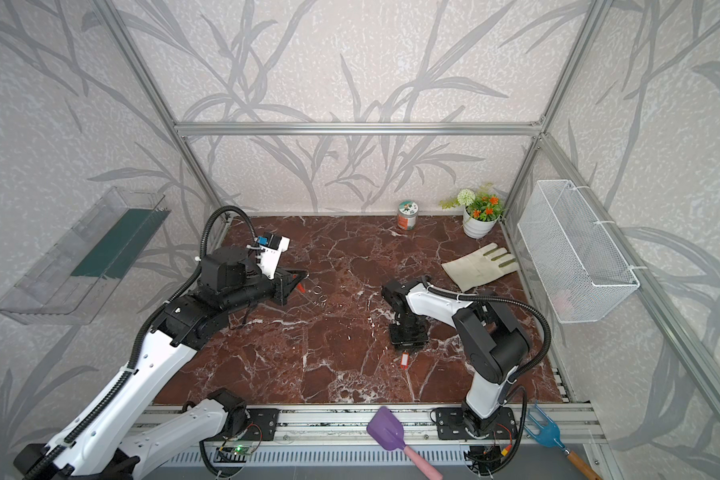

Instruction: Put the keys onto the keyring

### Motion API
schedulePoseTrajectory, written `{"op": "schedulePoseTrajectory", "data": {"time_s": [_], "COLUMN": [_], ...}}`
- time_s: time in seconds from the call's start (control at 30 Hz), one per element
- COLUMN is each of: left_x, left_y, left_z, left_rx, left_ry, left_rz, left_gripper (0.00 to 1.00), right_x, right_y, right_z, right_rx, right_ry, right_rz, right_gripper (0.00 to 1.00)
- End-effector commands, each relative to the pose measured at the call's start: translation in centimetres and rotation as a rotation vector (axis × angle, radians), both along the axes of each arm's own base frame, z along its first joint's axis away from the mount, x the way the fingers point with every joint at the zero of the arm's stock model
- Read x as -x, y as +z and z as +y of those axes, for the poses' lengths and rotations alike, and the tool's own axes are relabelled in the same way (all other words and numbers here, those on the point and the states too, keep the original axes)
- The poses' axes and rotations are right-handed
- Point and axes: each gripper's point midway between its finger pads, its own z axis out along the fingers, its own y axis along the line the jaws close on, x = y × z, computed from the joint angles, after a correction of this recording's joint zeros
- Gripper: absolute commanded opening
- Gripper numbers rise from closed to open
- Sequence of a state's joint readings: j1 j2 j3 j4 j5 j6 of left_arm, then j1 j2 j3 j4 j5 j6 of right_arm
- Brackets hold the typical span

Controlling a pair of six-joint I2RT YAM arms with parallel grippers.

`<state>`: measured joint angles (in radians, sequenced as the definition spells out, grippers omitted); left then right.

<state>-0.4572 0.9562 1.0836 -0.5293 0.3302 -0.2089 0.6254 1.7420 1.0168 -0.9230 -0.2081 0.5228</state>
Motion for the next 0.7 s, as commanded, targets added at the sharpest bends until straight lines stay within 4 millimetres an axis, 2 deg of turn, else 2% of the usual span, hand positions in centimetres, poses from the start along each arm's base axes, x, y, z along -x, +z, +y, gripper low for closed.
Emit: {"op": "schedulePoseTrajectory", "data": {"time_s": [0.0,0.43,0.67], "left_x": [-0.2,-0.1,0.0], "left_y": [0.5,0.5,0.5], "left_z": [0.0,0.1,0.1], "left_rx": [-0.005,-0.004,-0.005], "left_ry": [-0.001,-0.002,-0.001], "left_rz": [-0.034,-0.034,-0.034], "left_gripper": [0.0,0.0,0.0], "right_x": [-0.3,-0.6,-0.6], "right_y": [1.1,0.5,-0.1], "right_z": [-0.3,-0.6,-0.8], "right_rx": [0.01,0.011,0.014], "right_ry": [-0.004,-0.024,-0.031], "right_rz": [-0.022,-0.021,-0.015], "right_gripper": [0.35,0.23,0.23]}}
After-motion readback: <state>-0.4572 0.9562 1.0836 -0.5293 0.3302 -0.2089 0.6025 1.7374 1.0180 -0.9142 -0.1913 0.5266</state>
